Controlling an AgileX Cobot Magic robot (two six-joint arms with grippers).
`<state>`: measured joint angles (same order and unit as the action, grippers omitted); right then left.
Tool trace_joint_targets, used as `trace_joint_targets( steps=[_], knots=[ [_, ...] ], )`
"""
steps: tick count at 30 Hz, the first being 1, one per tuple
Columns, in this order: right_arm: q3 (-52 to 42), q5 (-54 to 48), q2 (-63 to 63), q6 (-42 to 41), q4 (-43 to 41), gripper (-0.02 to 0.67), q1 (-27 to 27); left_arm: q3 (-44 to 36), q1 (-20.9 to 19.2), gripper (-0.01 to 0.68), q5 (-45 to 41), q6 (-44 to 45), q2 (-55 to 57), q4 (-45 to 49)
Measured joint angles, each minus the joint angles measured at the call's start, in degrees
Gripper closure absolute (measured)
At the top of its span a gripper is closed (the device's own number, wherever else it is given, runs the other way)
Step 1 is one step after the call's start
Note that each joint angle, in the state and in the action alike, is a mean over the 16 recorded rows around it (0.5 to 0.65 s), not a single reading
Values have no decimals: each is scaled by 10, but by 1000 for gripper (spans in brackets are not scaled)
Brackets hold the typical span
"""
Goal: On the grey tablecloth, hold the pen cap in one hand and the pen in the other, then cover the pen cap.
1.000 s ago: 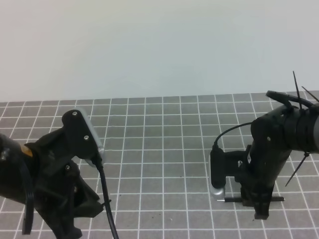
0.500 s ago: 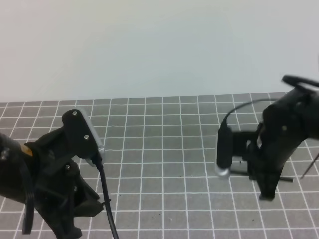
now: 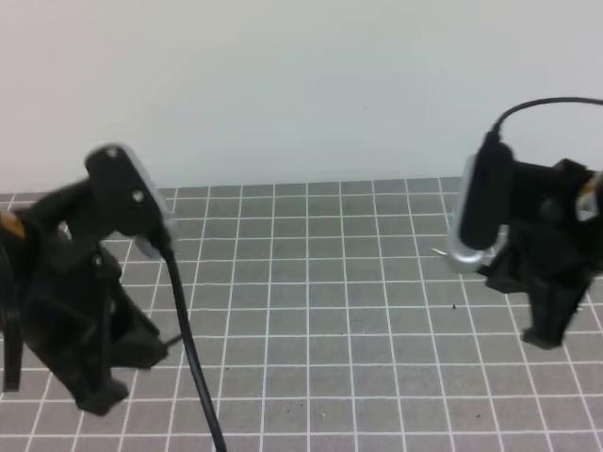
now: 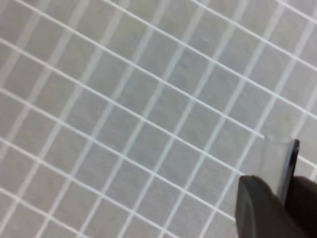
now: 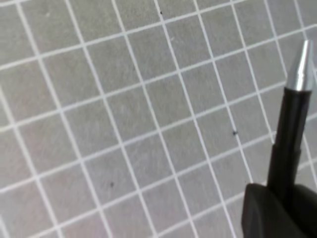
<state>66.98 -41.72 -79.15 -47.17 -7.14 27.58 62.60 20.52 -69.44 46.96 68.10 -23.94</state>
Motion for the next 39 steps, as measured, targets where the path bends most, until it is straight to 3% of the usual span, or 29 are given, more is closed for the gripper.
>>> trace_joint_targets(
  steps=[5, 10, 19, 31, 39],
  knots=[
    [-48, 17, 72, -8, -6, 652, 5, 25, 29, 621, -7, -19, 15, 34],
    [-111, 54, 133, -12, -67, 652, 27, 35, 76, 625, -7, -35, 44, 76],
    [-197, 129, 185, 65, -300, 652, 106, 57, 142, 621, -4, -39, 105, 88],
    [-214, 109, 168, 258, -639, 652, 226, 134, 132, 611, -3, -23, 145, 14],
    [-215, 67, 147, 382, -772, 652, 278, 162, 124, 630, -9, -23, 162, -22]
  ],
)
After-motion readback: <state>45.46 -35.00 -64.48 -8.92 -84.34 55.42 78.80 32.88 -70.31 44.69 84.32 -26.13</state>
